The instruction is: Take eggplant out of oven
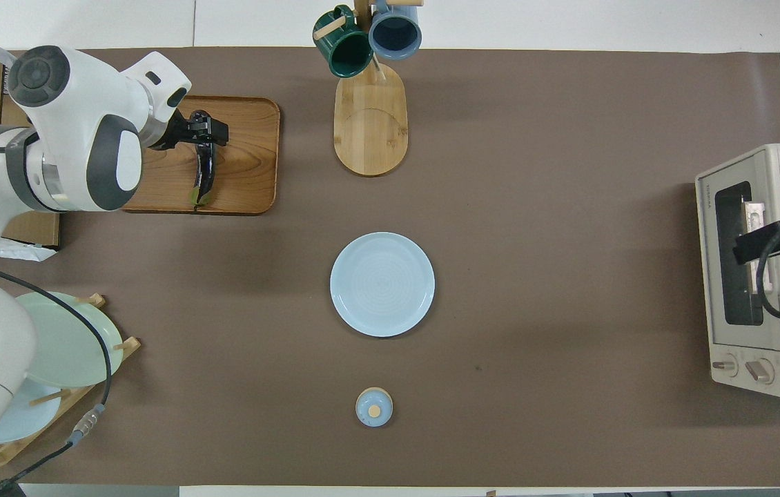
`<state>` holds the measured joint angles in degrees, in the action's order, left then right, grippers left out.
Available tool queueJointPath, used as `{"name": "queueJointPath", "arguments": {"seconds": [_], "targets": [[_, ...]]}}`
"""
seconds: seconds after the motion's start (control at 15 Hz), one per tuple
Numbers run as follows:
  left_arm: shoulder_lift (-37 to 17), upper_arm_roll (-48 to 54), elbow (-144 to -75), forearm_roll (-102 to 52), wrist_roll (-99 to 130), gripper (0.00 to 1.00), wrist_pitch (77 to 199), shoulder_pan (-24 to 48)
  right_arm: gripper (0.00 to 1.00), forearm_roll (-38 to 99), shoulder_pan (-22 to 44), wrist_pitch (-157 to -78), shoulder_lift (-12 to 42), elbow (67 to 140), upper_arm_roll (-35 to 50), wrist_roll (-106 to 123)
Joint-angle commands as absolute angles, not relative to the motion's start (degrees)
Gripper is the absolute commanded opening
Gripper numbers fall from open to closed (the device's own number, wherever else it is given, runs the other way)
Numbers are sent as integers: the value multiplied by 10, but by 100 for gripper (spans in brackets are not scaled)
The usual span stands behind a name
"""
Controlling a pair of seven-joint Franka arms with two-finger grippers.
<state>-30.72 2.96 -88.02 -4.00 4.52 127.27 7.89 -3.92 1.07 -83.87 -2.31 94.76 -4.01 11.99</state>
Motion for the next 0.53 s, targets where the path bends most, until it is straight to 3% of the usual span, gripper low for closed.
{"name": "queueJointPath", "arguments": {"seconds": [0.0,0.47], "targets": [[-273,29,-867,-34,45,100,1219,76,100,-25,26,-824,-25,944,-59,111],[-144,4,-867,-29,47,100,1065,65,100,-25,25,-832,-29,947,-60,111]]}}
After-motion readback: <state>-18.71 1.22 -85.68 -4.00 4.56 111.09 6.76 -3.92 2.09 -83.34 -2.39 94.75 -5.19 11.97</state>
